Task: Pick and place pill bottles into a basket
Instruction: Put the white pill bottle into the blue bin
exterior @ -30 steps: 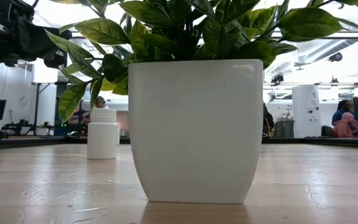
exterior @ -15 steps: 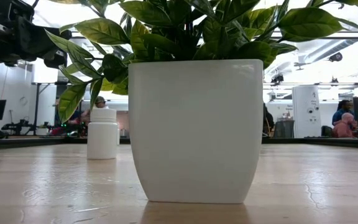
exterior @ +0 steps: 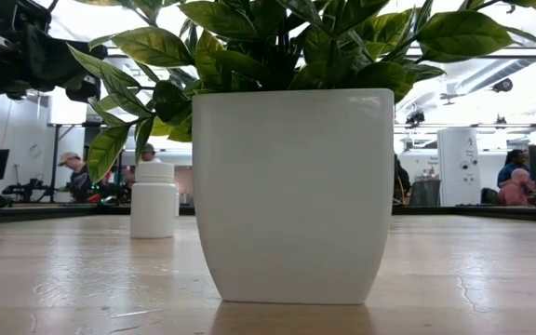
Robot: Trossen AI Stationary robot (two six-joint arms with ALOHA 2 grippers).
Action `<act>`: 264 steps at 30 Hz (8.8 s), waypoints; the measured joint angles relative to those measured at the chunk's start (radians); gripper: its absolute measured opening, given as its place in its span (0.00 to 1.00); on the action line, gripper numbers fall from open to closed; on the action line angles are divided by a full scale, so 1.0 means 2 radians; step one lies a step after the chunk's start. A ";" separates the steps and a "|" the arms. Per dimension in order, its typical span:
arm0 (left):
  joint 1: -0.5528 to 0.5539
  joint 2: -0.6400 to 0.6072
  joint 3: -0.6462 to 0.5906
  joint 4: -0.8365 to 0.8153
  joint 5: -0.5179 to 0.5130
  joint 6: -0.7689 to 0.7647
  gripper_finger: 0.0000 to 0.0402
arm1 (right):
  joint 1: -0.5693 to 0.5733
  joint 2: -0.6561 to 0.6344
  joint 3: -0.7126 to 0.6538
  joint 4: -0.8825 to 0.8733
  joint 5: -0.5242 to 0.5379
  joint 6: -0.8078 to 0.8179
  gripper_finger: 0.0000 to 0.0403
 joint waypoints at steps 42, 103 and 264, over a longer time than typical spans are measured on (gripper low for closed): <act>0.000 0.000 0.000 0.000 0.000 0.000 0.00 | -0.007 0.091 0.060 -0.089 0.002 -0.045 0.52; 0.000 0.000 0.000 0.000 0.000 0.000 0.00 | -0.542 0.016 0.255 -0.157 -0.005 -0.686 0.35; 0.000 0.000 0.000 0.000 0.000 0.000 0.00 | -0.584 0.138 0.272 -0.182 -0.069 -0.756 0.59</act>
